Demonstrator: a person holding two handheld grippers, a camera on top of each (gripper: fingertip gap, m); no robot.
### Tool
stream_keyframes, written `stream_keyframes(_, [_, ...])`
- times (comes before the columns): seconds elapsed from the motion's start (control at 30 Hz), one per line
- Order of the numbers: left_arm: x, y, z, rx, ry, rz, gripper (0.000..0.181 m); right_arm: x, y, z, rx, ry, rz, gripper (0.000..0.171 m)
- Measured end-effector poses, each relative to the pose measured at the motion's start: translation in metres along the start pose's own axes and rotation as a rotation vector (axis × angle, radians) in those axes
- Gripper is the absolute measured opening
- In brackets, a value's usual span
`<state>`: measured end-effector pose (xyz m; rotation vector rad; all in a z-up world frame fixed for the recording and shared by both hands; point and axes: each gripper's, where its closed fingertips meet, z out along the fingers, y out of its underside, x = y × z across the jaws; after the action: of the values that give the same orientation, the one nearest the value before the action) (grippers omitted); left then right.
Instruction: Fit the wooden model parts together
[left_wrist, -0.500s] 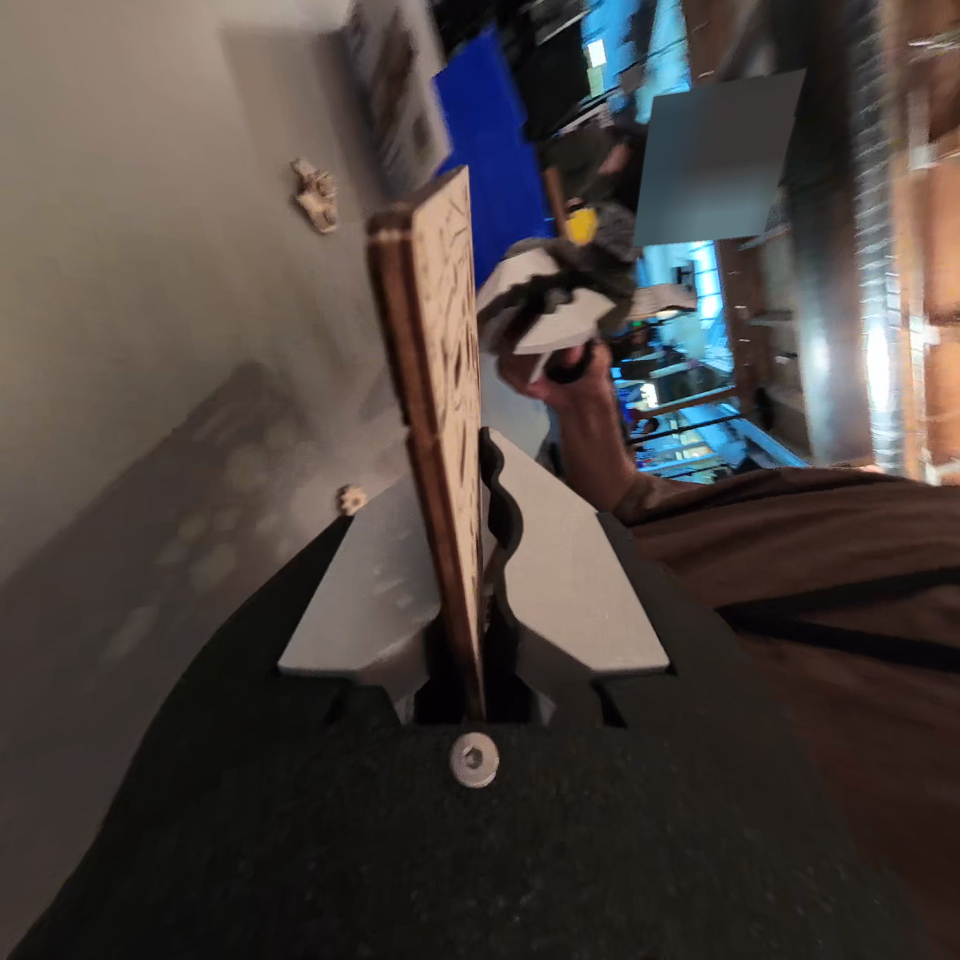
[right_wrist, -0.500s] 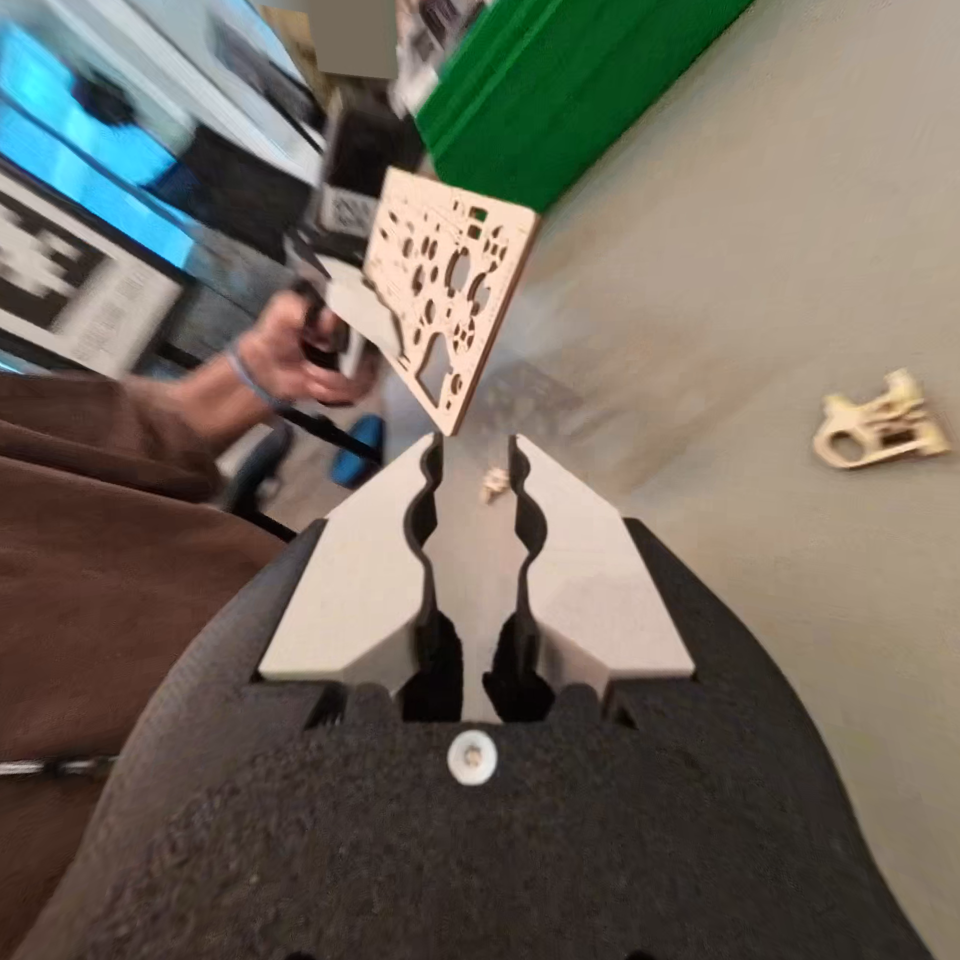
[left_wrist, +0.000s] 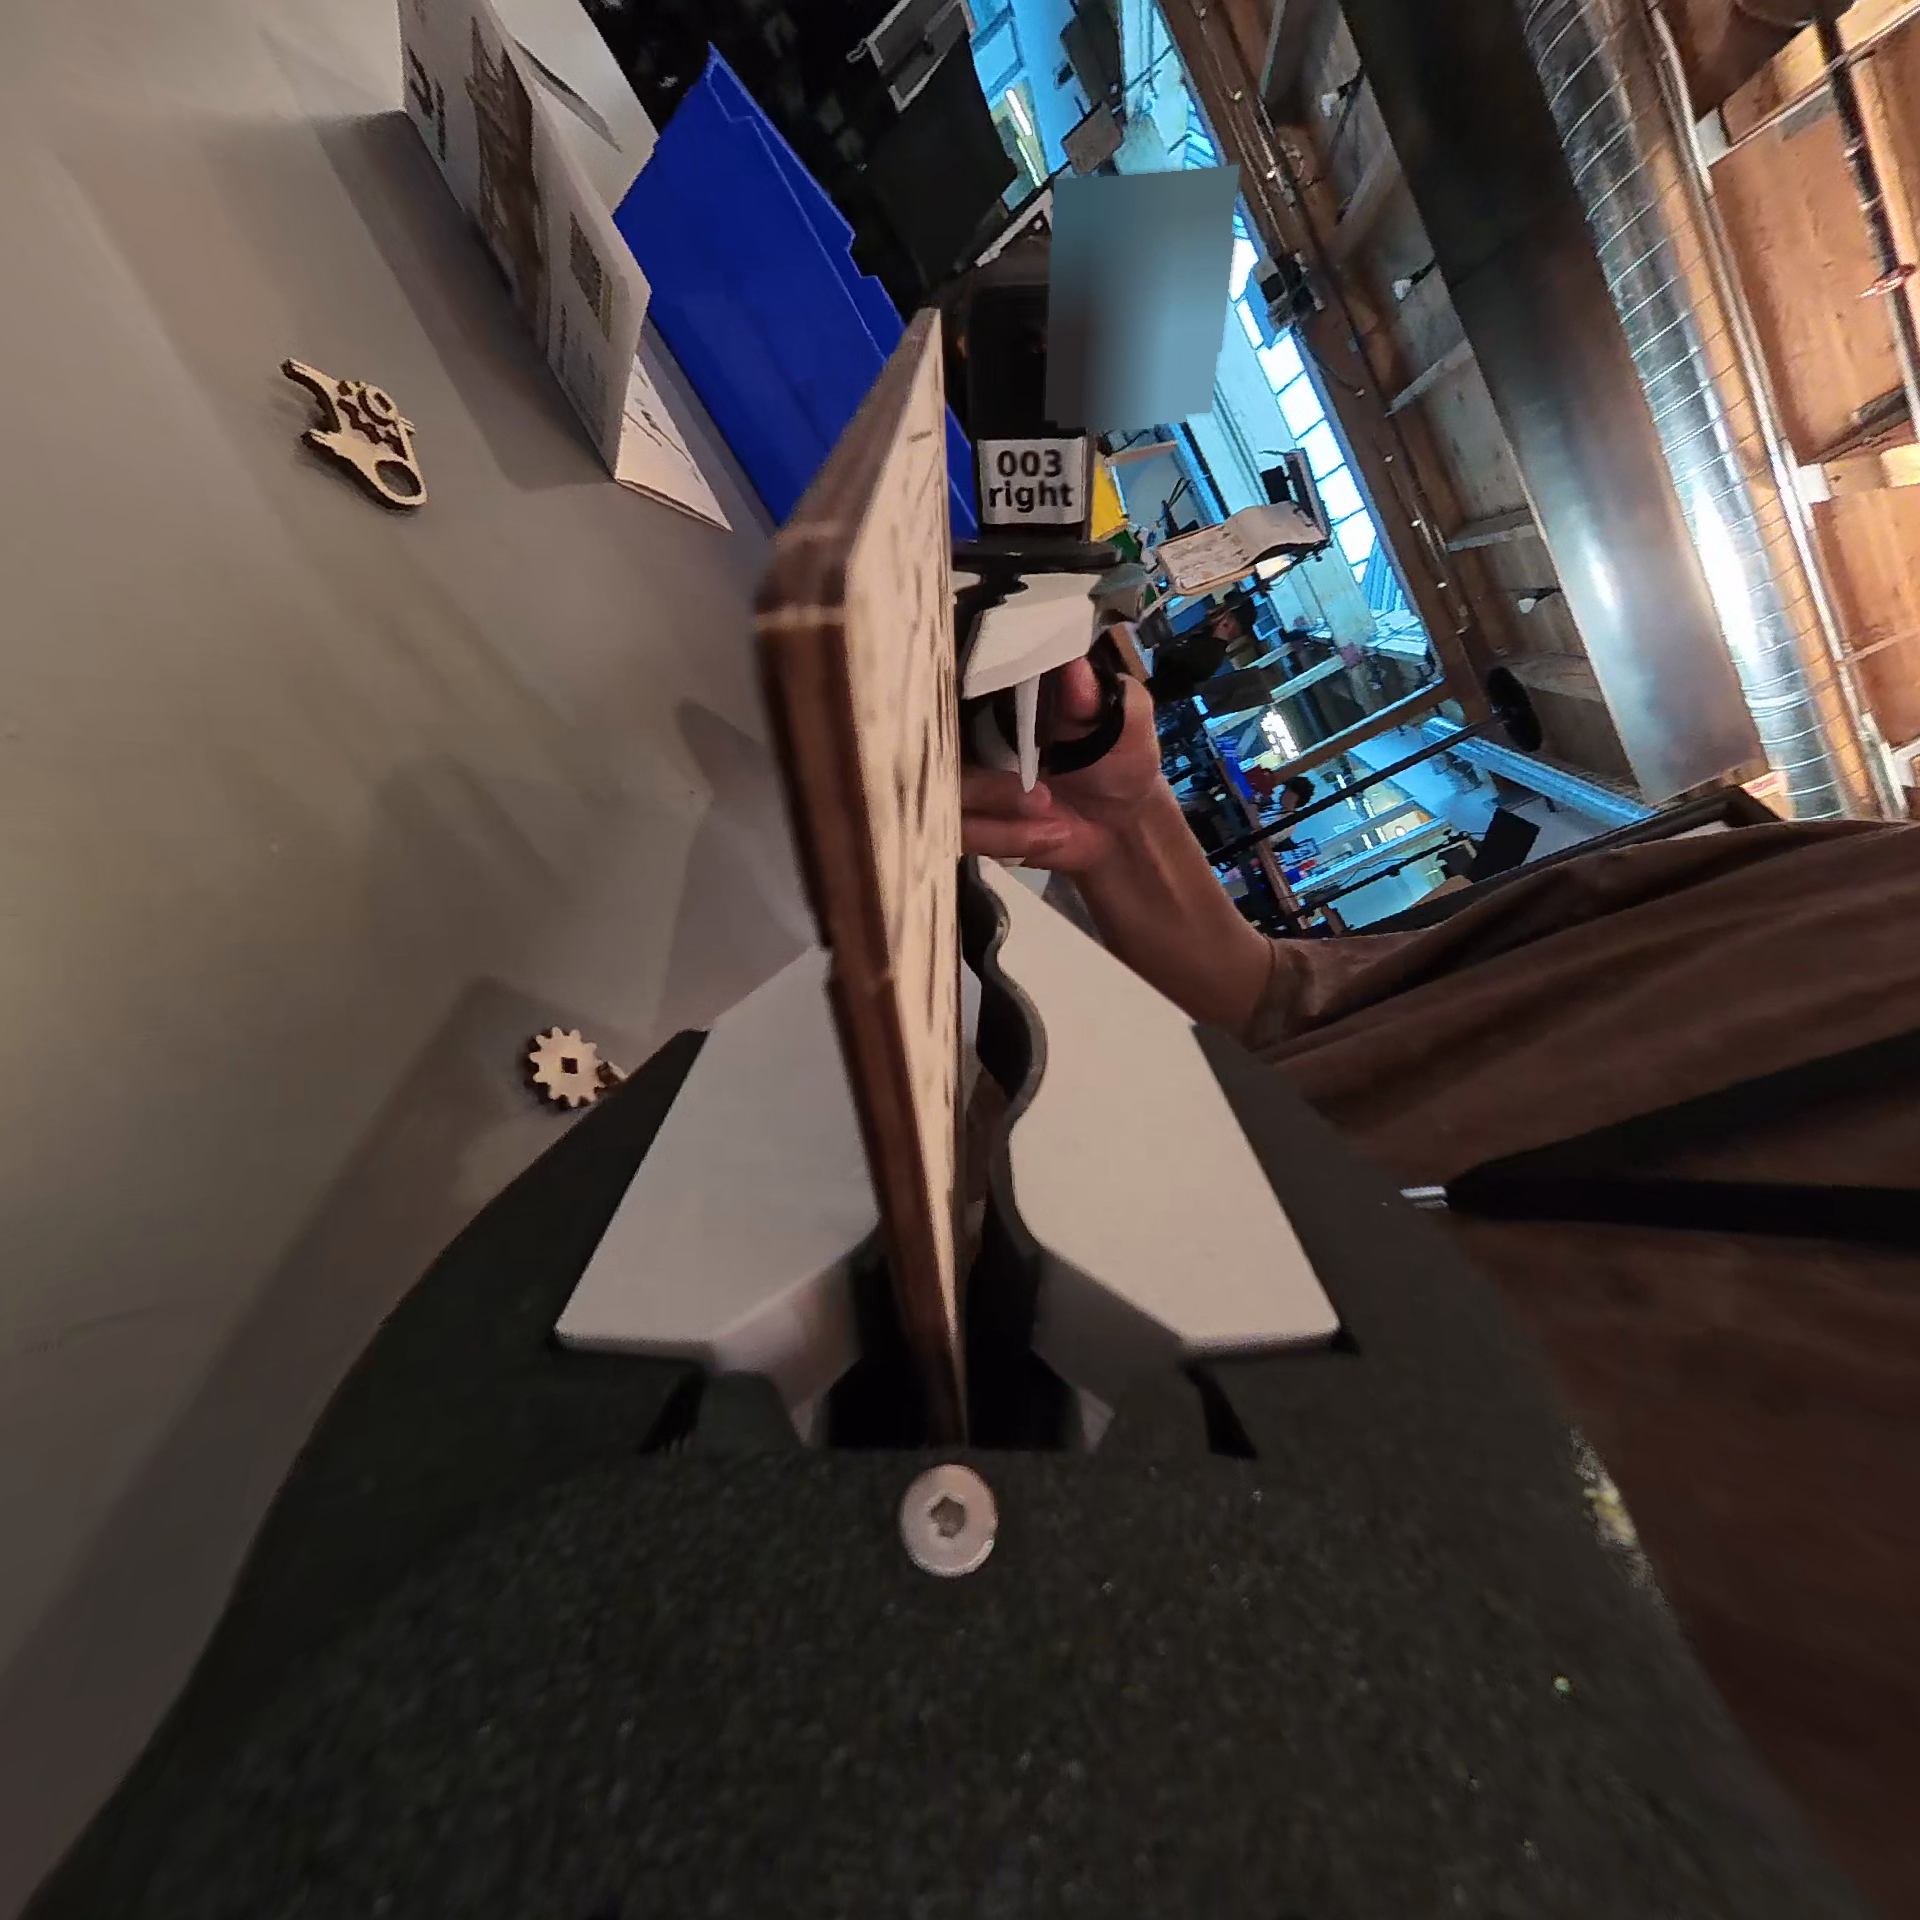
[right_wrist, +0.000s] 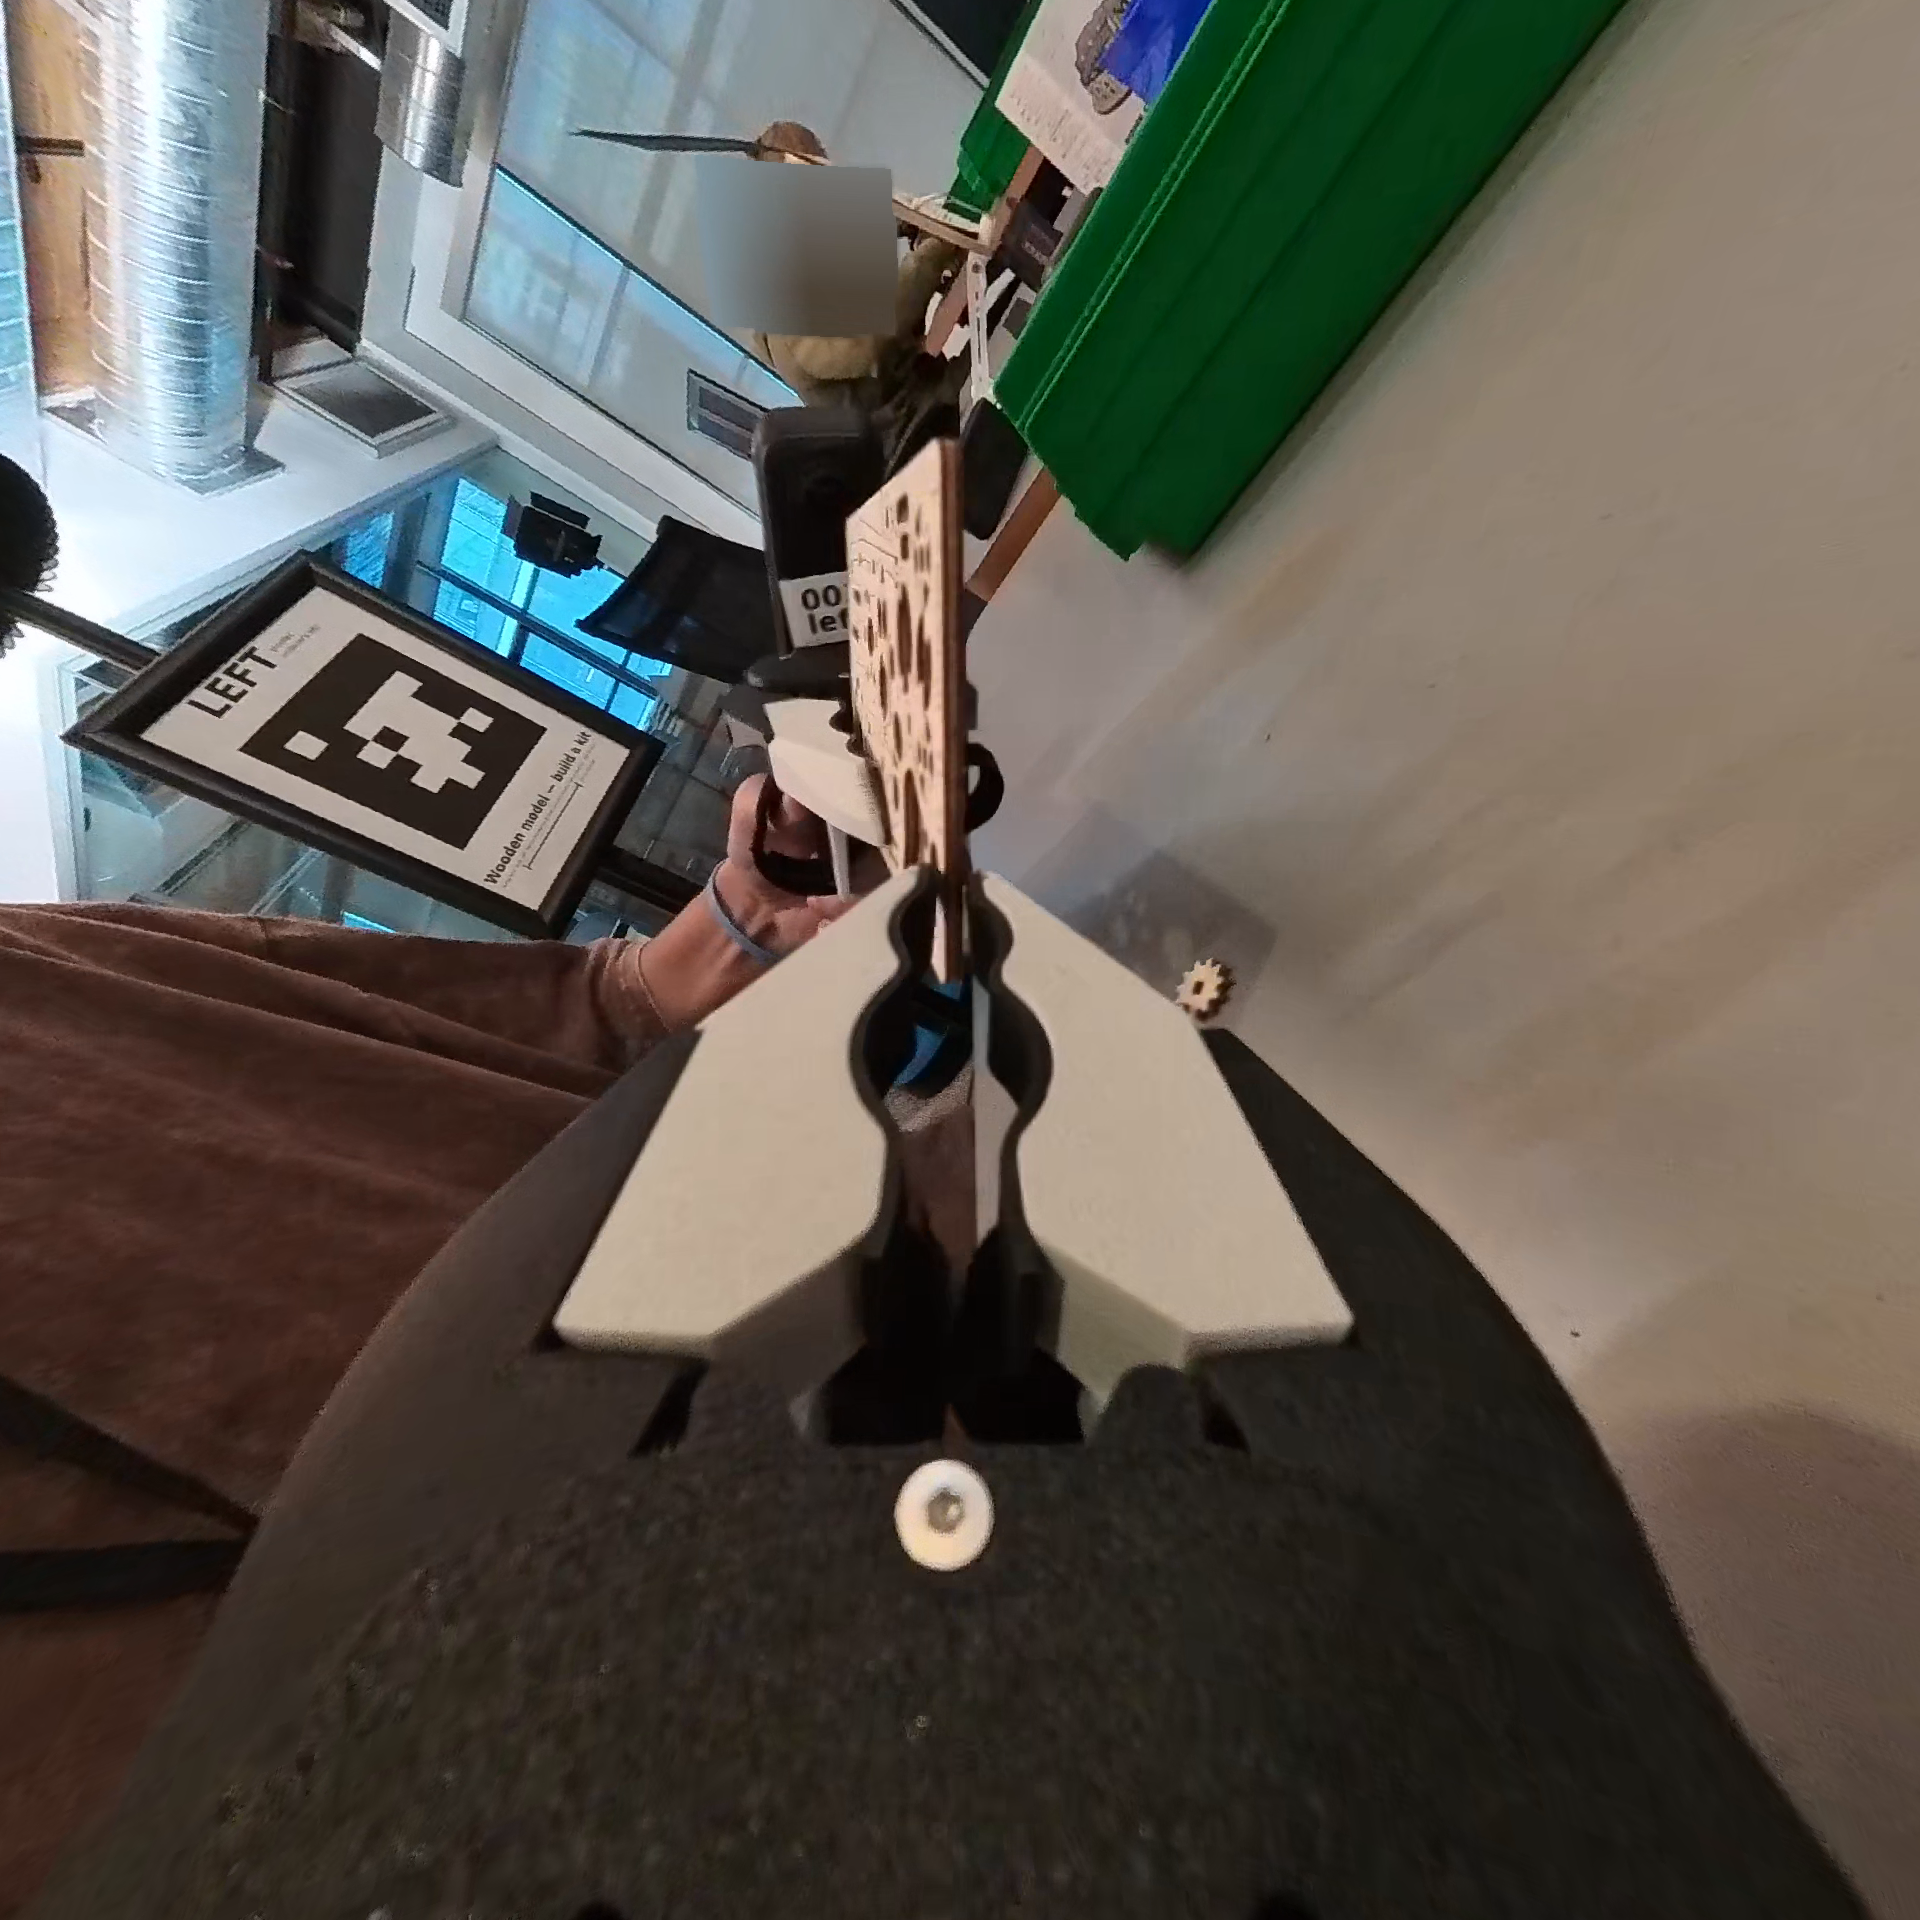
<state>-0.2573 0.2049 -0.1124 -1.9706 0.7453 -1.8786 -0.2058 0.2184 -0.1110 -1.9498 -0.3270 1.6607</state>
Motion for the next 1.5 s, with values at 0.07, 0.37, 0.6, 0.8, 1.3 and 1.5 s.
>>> stream_keyframes(0.07, [-0.001, 0.001, 0.001, -0.002, -0.005, 0.002, 0.003, 0.003, 0.001, 0.002, 0.005, 0.014, 0.001, 0.008])
stream_keyframes(0.37, [-0.023, 0.014, 0.011, -0.026, -0.104, -0.006, 0.002, 0.041, 0.013, -0.002, -0.07, 0.298, -0.18, 0.005])
stream_keyframes(0.6, [-0.051, 0.023, 0.019, -0.056, -0.215, -0.011, 0.002, 0.077, 0.021, -0.004, -0.171, 0.614, -0.404, 0.007])
stream_keyframes(0.8, [-0.048, 0.012, 0.009, 0.018, -0.11, -0.103, 0.002, 0.051, 0.011, -0.011, -0.06, 0.34, -0.27, 0.014])
stream_keyframes(1.3, [-0.02, 0.011, 0.01, 0.015, 0.04, -0.086, 0.002, 0.019, 0.016, -0.007, -0.039, 0.044, -0.04, 0.005])
stream_keyframes(1.5, [-0.024, 0.012, 0.012, 0.018, 0.023, -0.117, 0.003, 0.027, 0.019, -0.009, -0.072, 0.135, -0.126, 0.005])
